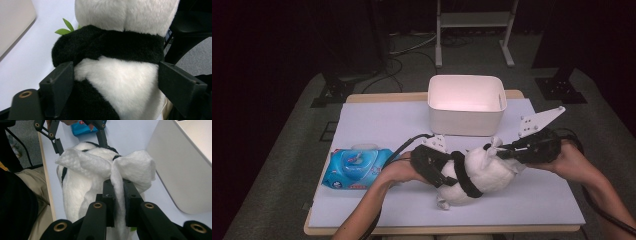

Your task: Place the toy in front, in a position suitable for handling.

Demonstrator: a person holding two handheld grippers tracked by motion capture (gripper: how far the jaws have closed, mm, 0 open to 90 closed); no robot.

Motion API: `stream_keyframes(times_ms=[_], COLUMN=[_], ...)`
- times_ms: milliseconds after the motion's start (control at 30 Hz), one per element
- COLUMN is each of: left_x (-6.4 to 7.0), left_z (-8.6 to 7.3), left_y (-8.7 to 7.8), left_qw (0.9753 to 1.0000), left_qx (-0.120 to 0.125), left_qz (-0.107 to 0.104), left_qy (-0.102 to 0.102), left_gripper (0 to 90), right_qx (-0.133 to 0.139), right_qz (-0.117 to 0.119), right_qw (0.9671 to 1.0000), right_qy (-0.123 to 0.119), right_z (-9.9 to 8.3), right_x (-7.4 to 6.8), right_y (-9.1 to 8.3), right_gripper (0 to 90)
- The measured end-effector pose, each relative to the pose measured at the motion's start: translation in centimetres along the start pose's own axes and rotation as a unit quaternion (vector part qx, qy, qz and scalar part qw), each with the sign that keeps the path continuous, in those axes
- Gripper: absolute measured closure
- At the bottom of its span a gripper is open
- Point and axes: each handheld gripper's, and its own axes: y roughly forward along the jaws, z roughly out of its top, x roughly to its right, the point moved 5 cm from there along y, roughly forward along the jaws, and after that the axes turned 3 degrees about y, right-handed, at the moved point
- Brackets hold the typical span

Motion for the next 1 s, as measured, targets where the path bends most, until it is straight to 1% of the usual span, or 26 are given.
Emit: stream_keyframes(times_ms=[100, 133, 167, 200, 233, 267, 300, 333, 400, 500, 533, 567, 633, 833, 1000], left_x=[0.1, 0.1, 0.1, 0.1, 0.1, 0.2, 0.2, 0.1, 0.1, 0.2, 0.1, 0.1, 0.0, 0.1, 0.4], left_z=[-0.2, -0.2, -0.2, -0.2, -0.2, -0.2, -0.2, -0.1, 0.2, 0.7, 0.9, 1.1, 1.2, 1.5, 1.7], left_y=[0.4, 0.6, 0.6, 0.6, 0.5, 0.4, 0.2, 0.1, -0.2, -0.5, -0.7, -0.8, -1.0, -1.9, -2.5], left_qw=[1.0000, 0.9999, 0.9999, 0.9999, 0.9997, 0.9997, 0.9995, 0.9995, 0.9993, 0.9988, 0.9985, 0.9984, 0.9980, 0.9969, 0.9945], left_qx=[-0.002, -0.003, -0.003, -0.004, -0.002, -0.001, 0.004, 0.005, 0.006, -0.002, -0.009, -0.011, -0.019, -0.033, -0.056], left_qz=[0.001, 0.004, 0.007, 0.007, 0.011, 0.011, 0.012, 0.015, 0.019, 0.027, 0.029, 0.031, 0.033, 0.037, 0.046], left_qy=[0.005, 0.011, 0.012, 0.015, 0.021, 0.023, 0.028, 0.028, 0.032, 0.040, 0.046, 0.046, 0.051, 0.061, 0.076], left_gripper=[11.8, 12.1, 13.8, 17.7, 23.0, 28.7, 33.3, 36.6, 39.9, 41.4, 42.0, 42.4, 42.4, 42.5, 42.5], right_qx=[0.000, 0.000, 0.000, 0.000, 0.000, 0.002, 0.003, 0.004, 0.011, 0.019, 0.024, 0.029, 0.031, 0.031, 0.032], right_qz=[0.000, 0.000, 0.000, 0.000, 0.000, 0.000, -0.001, -0.003, -0.006, -0.010, -0.010, -0.007, -0.010, -0.005, 0.002], right_qw=[1.0000, 1.0000, 1.0000, 1.0000, 0.9999, 0.9999, 0.9999, 0.9999, 0.9998, 0.9996, 0.9995, 0.9994, 0.9992, 0.9990, 0.9988], right_qy=[0.007, 0.007, 0.008, 0.009, 0.012, 0.012, 0.013, 0.015, 0.014, 0.017, 0.018, 0.019, 0.022, 0.030, 0.036], right_z=[-0.3, -0.4, -0.5, -0.6, -0.6, -0.7, -0.8, -0.9, -0.9, -0.9, -0.9, -0.9, -1.0, -1.7, -2.3], right_x=[0.1, 0.2, 0.2, 0.2, 0.2, 0.2, 0.3, 0.3, 0.3, 0.4, 0.5, 0.5, 0.6, 0.7, 0.7], right_y=[0.1, 0.1, 0.2, 0.2, 0.2, 0.1, 0.1, 0.0, -0.3, -0.7, -0.8, -0.9, -0.9, -0.5, 0.2], right_gripper=[81.2, 81.3, 81.3, 81.3, 81.3, 81.2, 81.2, 81.2, 81.2, 81.3, 81.4, 81.4, 81.4, 81.4, 81.4])
